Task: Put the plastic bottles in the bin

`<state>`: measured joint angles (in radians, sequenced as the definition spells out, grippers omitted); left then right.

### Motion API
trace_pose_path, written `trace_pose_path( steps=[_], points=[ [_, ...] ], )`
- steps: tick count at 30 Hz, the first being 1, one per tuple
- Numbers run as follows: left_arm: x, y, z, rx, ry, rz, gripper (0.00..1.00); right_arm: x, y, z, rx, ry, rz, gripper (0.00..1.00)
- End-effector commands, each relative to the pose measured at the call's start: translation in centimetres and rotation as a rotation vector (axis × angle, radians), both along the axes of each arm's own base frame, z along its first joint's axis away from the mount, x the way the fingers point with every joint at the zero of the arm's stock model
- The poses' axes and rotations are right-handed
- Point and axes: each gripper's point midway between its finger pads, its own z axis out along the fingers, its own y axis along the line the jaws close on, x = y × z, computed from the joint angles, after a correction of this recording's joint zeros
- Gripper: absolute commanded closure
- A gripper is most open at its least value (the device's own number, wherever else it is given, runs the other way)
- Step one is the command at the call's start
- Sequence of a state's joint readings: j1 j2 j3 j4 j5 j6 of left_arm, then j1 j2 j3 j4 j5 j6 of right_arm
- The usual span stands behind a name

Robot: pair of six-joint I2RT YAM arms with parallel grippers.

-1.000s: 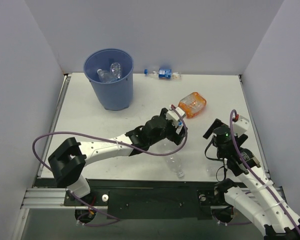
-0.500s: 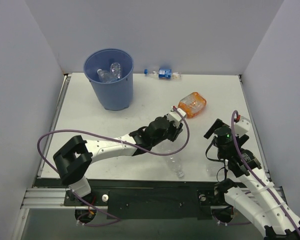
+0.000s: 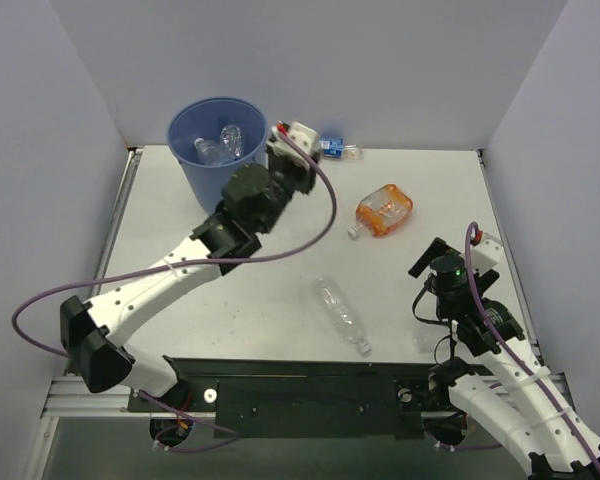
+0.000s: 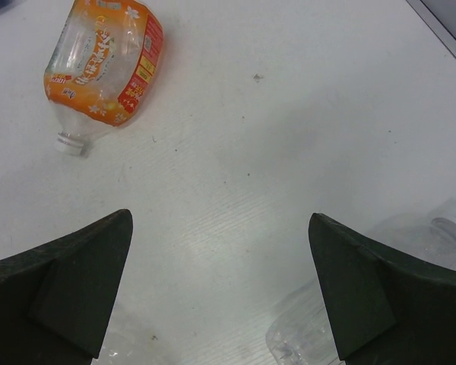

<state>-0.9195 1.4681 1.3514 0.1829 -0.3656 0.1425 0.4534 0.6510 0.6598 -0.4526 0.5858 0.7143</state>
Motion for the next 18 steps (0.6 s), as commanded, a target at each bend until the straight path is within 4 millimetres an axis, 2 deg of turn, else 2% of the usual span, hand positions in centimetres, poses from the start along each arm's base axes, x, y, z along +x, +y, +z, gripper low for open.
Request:
trace_pose_path(
  steps=[1, 4, 6, 9, 13, 16, 17, 18],
  points=[
    [1.1, 8.3, 13.4, -0.169, -0.238, 0.166, 1.0, -0.2, -0.5, 0.6, -0.009, -0.021, -0.022, 0.05],
    [2.4, 12.5, 16.4, -0.19, -0.319, 0.309, 1.0, -0.4, -0.7, 0.6, -0.013, -0.02, -0.024, 0.05],
    [3.5, 15.1, 17.1, -0.207, -0.328, 0.389, 1.0, -0.4, -0.7, 0.6, -0.015, -0.02, -0.025, 0.05],
    [5.4, 17.5, 16.6, -0.224, -0.3, 0.454, 1.0, -0.4, -0.8, 0.7, -0.02, -0.018, -0.026, 0.05],
    [9.0, 20.8, 13.6, -0.216, -0.216, 0.549, 1.0, -0.4, -0.8, 0.7, -0.011, -0.023, -0.032, 0.05],
    [11.8, 22.7, 10.3, -0.217, -0.132, 0.61, 1.0, -0.5, -0.7, 0.6, -0.009, -0.021, -0.028, 0.05],
    [12.4, 23.0, 9.4, -0.225, -0.104, 0.625, 0.93, -0.5, -0.7, 0.5, -0.009, -0.02, -0.026, 0.05],
    [13.1, 23.6, 8.5, -0.22, -0.085, 0.645, 0.78, -0.6, -0.7, 0.5, -0.011, -0.017, -0.026, 0.05]
  ],
)
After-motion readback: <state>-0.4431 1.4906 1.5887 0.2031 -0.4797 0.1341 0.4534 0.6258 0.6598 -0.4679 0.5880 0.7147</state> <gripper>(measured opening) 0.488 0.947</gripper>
